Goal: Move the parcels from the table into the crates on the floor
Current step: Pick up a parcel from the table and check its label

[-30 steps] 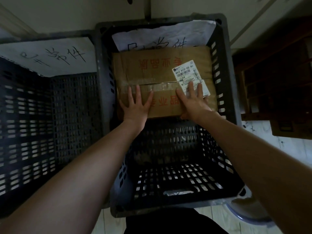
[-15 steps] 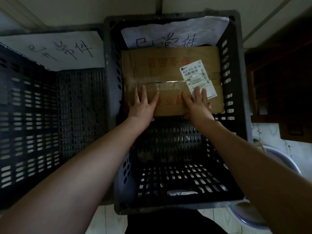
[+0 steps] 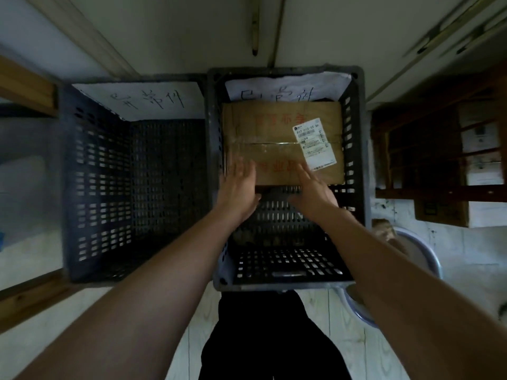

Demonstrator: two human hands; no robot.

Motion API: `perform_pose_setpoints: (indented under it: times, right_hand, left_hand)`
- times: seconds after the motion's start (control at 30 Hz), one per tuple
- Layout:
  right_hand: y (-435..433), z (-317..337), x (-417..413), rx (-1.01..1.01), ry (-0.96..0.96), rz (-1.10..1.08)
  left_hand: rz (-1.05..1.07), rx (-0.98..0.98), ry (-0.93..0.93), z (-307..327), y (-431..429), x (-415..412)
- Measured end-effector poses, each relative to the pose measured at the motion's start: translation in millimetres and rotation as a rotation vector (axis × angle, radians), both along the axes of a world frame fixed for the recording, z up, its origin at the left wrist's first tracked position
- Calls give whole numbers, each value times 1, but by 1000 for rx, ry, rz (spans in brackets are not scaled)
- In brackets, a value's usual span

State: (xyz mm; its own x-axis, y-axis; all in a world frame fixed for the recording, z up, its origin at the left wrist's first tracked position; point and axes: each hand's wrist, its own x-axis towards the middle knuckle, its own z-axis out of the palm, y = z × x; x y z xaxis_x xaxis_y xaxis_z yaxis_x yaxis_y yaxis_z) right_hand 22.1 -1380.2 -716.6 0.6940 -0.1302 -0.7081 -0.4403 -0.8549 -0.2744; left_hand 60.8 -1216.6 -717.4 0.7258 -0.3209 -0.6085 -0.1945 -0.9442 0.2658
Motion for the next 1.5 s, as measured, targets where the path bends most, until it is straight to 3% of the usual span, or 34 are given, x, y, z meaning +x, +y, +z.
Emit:
perform_pose_setpoints:
  times: [0.13,0.4,0.77,1.1,1.27,1.5]
  right_hand:
    - [21,91,-7,42,-43,-29]
    - [65,272,-19,103,-199,-108]
    - [115,465,-70,185,-433,-136]
    - [187,556,-118,327,-534,-20]
    - [273,589,-120,343,-601,101]
    - [431,613,-125,423,-619,168]
  left_hand:
    - [128,-146,-69,91,21,-14]
    - [305,-240,-101,276,60,-29]
    - [546,-477,-285,456,122,-102]
    - [767,-558,-358,559,231,-167]
    - [848,-581,-473,597,321,-193]
    - [912,-573,-464,624,474,-231]
